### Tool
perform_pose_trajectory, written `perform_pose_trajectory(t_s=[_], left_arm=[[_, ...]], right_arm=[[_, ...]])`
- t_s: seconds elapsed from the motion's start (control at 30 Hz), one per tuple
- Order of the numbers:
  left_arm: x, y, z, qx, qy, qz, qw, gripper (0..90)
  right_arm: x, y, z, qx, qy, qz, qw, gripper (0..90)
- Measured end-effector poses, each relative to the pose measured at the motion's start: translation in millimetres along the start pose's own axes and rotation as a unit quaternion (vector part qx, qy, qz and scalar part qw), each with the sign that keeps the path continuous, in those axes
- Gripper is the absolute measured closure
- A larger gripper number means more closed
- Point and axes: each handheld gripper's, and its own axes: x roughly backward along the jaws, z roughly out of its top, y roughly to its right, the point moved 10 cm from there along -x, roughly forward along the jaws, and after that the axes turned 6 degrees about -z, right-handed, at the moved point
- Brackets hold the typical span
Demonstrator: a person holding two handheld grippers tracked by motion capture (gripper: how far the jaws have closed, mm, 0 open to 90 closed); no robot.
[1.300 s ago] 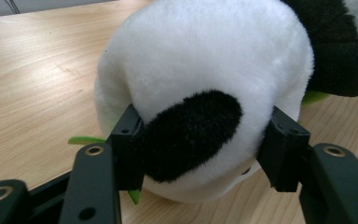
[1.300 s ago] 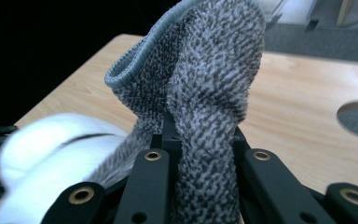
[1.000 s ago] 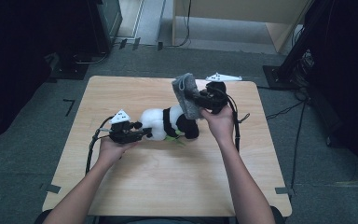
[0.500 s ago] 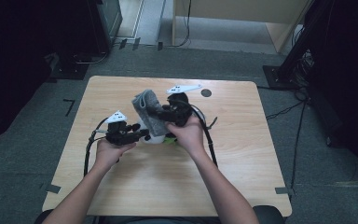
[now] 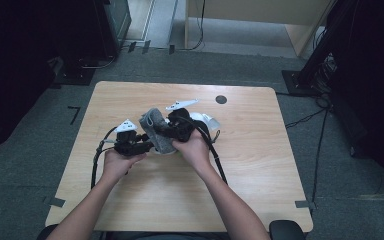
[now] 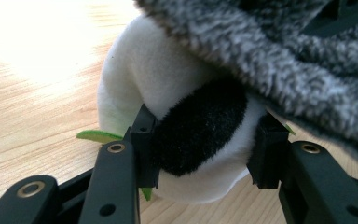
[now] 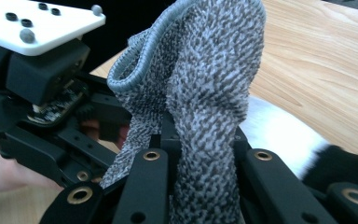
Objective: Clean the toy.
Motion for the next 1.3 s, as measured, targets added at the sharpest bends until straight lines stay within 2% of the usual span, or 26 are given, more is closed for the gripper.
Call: perform_pose_trajectory(t_s=[0.07, 0.17, 0.3, 0.53, 0.8, 0.93, 1.13, 1.23, 1.3], left_arm=[[0.3, -0.7, 0.1, 0.005, 0.0, -0.003, 1.0, 54.3], [0.3, -2.2, 0.5, 0.015, -0.001, -0.006, 0.9999, 54.3], [0.4, -3.2, 1.1, 0.022, -0.002, -0.01, 0.9997, 54.3], [-1.0, -2.0, 2.7, 0.023, -0.003, -0.012, 0.9997, 54.3], [-1.5, -2.6, 3.8, 0.028, -0.001, -0.013, 0.9995, 54.2], [-1.8, -3.3, 4.2, 0.029, -0.001, -0.014, 0.9995, 54.2], [-2.5, -3.4, 4.5, 0.021, -0.003, -0.007, 0.9997, 54.1], [-1.7, -5.4, 4.3, 0.027, -0.003, -0.007, 0.9996, 54.2], [-1.1, -6.1, 3.9, 0.03, -0.002, -0.007, 0.9995, 54.2]], right_arm=[[3.4, 5.1, 0.2, 0.004, 0.001, -0.008, 1.0, 78.0], [11.4, 14.7, -0.9, -0.006, 0.0, -0.016, 0.9999, 77.8], [24.5, 34.6, -4.3, -0.018, -0.004, -0.041, 0.999, 78.2], [46.6, 55.0, -10.5, -0.021, 0.003, -0.047, 0.9987, 78.6], [73.2, 76.0, -13.6, -0.043, 0.027, -0.049, 0.9975, 78.5], [88.6, 93.1, -18.3, -0.064, 0.035, -0.062, 0.9954, 78.4], [101.3, 112.1, -27.8, -0.087, 0.039, -0.075, 0.9926, 78.5], [107.0, 123.2, -30.1, -0.082, 0.033, -0.108, 0.9903, 78.7], [111.0, 126.7, -29.9, -0.092, 0.036, -0.11, 0.9891, 78.7]])
